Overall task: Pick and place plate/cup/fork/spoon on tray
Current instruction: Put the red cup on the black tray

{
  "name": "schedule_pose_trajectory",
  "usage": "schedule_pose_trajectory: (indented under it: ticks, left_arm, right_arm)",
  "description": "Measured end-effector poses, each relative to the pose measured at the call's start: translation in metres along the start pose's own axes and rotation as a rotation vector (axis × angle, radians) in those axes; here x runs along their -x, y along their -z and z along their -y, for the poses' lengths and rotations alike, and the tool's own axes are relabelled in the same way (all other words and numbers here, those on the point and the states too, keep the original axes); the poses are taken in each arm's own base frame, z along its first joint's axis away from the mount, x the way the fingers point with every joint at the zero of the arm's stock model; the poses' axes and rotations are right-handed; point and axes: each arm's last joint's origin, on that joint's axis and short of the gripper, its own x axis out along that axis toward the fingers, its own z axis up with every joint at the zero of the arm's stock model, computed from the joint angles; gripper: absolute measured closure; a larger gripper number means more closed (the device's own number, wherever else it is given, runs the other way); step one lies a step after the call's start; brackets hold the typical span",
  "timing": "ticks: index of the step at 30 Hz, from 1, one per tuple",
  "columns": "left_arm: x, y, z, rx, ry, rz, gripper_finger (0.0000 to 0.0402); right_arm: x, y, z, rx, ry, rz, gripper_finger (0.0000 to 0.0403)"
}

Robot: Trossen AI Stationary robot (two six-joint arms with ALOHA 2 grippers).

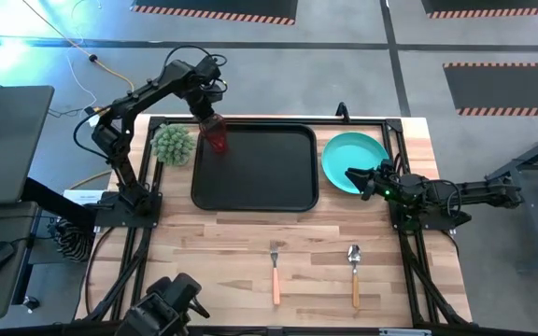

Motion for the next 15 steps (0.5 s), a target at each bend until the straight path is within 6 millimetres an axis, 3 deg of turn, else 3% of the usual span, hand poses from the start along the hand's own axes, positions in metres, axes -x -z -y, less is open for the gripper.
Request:
schedule_pose_trajectory:
  ticks: [15]
  left_arm:
    - [0.0006,0.0021,-0.0069,0.032,-0.020,-0.002,0.0396]
  right_arm:
    - [0.0000,0.0000,0.0000,0.000,-0.001,0.000,0.0252]
